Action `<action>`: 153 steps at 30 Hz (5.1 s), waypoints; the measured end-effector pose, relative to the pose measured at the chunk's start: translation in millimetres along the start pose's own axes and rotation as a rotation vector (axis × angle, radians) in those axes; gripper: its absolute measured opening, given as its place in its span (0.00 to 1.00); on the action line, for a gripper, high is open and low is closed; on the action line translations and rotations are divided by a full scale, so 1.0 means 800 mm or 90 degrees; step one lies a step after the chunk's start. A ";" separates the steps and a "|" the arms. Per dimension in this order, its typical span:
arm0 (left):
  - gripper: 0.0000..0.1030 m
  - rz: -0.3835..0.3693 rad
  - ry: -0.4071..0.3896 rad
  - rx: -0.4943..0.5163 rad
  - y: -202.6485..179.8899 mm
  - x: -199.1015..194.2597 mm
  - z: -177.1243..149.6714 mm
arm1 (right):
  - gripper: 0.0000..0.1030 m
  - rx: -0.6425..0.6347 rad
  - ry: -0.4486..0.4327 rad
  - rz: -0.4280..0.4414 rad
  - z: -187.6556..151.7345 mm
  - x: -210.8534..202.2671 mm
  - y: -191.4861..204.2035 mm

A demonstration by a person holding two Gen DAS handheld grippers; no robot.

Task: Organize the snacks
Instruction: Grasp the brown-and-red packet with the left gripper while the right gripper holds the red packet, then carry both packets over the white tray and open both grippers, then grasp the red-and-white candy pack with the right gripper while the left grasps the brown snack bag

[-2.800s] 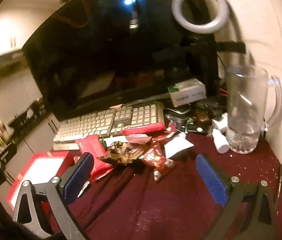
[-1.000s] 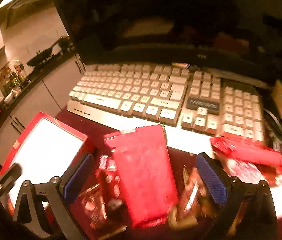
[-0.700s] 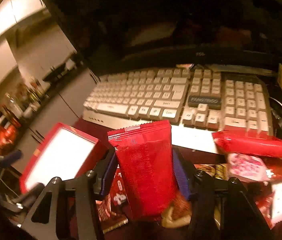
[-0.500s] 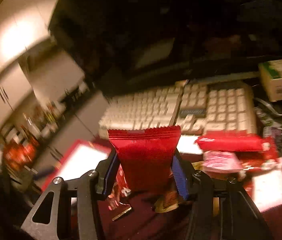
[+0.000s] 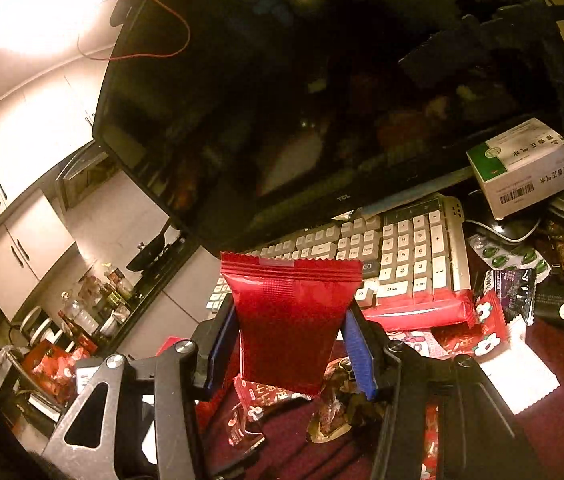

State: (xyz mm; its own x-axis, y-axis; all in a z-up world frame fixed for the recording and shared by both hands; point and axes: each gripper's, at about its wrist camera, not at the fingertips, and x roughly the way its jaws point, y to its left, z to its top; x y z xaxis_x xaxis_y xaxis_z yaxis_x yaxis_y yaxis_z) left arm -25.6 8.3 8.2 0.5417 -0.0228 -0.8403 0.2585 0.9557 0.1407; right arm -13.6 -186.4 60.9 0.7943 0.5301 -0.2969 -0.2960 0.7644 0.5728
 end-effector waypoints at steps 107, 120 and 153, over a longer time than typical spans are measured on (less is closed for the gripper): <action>0.75 -0.007 -0.175 0.008 0.058 -0.104 -0.027 | 0.82 0.006 -0.025 -0.070 -0.022 -0.102 0.007; 0.74 -0.120 -0.113 -0.014 -0.014 -0.063 0.046 | 0.82 0.013 0.055 -0.190 -0.051 -0.067 -0.053; 0.75 -0.061 -0.036 0.105 -0.127 0.014 0.084 | 0.37 0.080 0.043 -0.177 -0.044 -0.070 -0.087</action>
State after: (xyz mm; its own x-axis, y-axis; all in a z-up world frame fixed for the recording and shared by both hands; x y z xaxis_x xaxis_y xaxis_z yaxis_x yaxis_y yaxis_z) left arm 8.1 -108.5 19.9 0.5511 -0.1329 -0.8238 0.4363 0.8874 0.1487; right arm -56.4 -256.5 10.9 0.7973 0.3332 -0.5033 -0.0006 0.8343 0.5513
